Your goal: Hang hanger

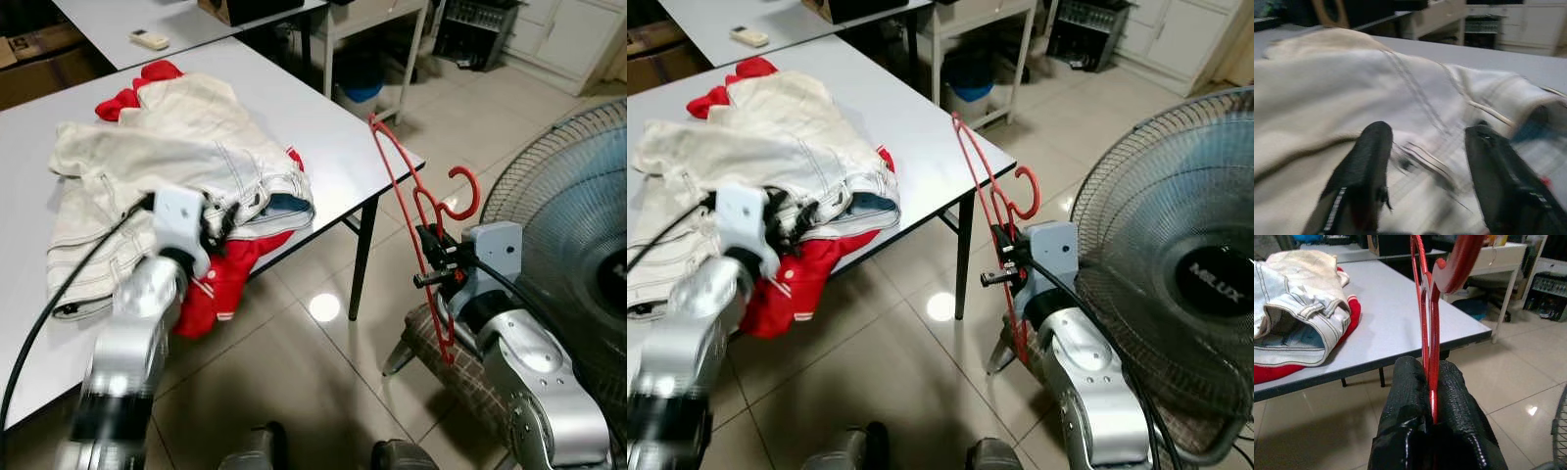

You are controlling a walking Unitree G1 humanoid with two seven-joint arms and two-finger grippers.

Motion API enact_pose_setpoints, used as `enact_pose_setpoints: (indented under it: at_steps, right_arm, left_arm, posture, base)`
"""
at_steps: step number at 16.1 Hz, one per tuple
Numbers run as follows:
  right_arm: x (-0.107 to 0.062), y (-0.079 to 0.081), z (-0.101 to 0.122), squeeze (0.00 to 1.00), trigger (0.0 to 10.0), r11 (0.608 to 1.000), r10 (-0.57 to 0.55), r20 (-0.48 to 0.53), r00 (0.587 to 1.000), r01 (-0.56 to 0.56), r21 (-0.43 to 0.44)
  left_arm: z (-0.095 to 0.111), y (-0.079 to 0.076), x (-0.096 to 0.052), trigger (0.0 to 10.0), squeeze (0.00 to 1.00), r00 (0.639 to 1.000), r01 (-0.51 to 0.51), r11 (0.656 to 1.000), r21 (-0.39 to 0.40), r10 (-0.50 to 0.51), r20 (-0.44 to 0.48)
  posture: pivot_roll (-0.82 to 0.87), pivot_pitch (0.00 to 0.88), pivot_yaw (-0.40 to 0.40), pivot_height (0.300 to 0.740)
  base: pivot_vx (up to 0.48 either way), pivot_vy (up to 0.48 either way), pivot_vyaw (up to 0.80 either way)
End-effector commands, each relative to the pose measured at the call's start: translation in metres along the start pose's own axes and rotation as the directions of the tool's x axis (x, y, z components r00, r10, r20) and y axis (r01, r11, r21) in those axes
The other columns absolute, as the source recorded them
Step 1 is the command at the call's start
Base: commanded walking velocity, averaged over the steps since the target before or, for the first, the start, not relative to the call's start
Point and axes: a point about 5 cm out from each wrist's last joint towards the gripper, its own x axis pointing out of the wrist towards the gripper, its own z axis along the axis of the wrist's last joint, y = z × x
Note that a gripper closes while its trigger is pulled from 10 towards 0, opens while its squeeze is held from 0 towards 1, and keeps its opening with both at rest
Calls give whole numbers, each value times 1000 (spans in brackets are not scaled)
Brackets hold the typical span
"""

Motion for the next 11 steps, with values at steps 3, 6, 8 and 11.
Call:
enact_pose_setpoints:
  at_steps: [3, 6, 8, 11]
  right_arm:
    - [3, 3, 4, 0, 10000, 1000, 10, 24, 1000, -10, 3]
    - [5, 5, 3, 0, 10000, 1000, 26, 12, 1000, -26, -4]
    - [5, 6, 2, 0, 10000, 1000, 25, 11, 1000, -25, 0]
    - [7, 8, 0, 0, 10000, 999, 41, 0, 999, -41, -2]
  left_arm:
    - [-5, 19, 14, 10000, 1000, 995, -94, 996, 10, 94, -39]
    - [-18, 29, 34, 10000, 608, 973, -150, 989, 19, 151, -175]
    - [-26, 28, 40, 10000, 0, 964, -169, 986, -14, 162, -212]
    - [-38, 7, 51, 10000, 0, 965, -49, 996, -74, 28, -260]
  posture:
    - [-113, 111, 48, 740]
    - [-116, 111, 52, 740]
    - [-116, 111, 53, 740]
    - [-119, 111, 52, 740]
  base:
    - [0, 0, 0]
    - [0, 0, 0]
    - [0, 0, 0]
    - [0, 0, 0]
